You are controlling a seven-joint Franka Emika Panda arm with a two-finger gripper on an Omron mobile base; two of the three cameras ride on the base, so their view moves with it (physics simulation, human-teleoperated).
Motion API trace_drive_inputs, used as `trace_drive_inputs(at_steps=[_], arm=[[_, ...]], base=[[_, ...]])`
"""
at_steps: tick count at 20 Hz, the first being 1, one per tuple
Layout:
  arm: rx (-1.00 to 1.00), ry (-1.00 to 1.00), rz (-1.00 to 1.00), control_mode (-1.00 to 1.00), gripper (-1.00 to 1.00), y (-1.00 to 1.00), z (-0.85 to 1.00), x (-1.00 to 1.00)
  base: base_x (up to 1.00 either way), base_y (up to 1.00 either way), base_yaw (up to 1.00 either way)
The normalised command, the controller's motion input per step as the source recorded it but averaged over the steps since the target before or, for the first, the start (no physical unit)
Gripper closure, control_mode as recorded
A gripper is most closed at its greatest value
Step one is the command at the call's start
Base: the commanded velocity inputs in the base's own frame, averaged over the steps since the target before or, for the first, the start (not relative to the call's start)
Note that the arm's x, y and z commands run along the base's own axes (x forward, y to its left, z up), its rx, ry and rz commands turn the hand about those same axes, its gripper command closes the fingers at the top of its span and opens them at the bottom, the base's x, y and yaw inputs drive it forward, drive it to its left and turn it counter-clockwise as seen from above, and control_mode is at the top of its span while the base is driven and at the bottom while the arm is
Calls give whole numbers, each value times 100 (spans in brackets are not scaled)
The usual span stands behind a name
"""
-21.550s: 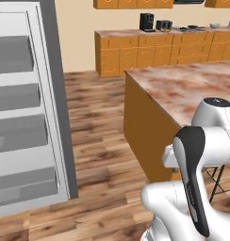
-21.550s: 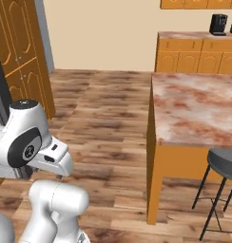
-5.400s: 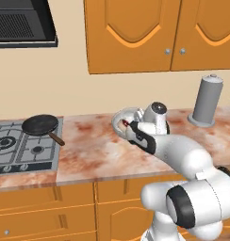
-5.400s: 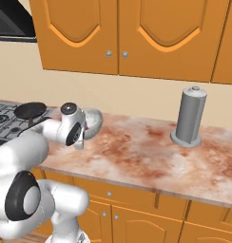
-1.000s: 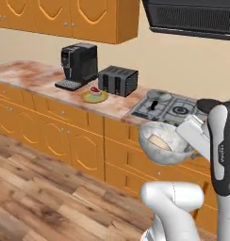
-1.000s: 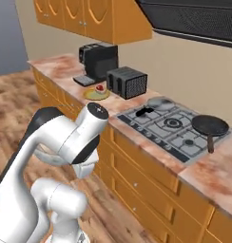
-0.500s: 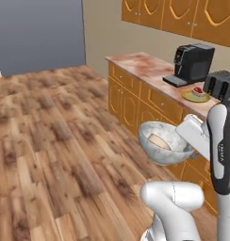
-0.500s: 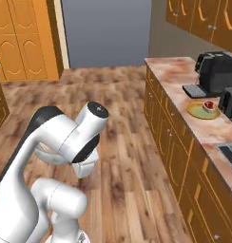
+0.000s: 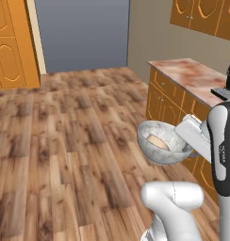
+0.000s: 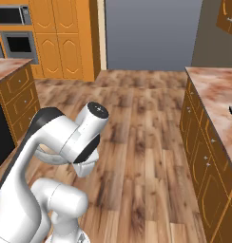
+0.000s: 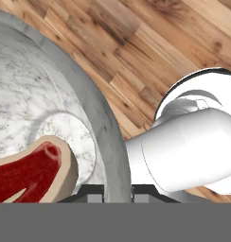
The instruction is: Place one of the steaks on the plate and the other in the bowl. Then place the bowl in the fridge.
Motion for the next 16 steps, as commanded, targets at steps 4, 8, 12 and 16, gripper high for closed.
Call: trace_drive_inputs(at_steps=[4, 8, 12, 16], arm=[[0, 0, 0, 100, 100, 0, 0, 0], [0, 0, 0, 100, 100, 0, 0, 0], [0, 0, 0, 100, 100, 0, 0, 0], [0, 0, 0, 100, 100, 0, 0, 0]], base=[[100, 0, 22], [100, 4, 23], [100, 5, 23], [100, 13, 18]])
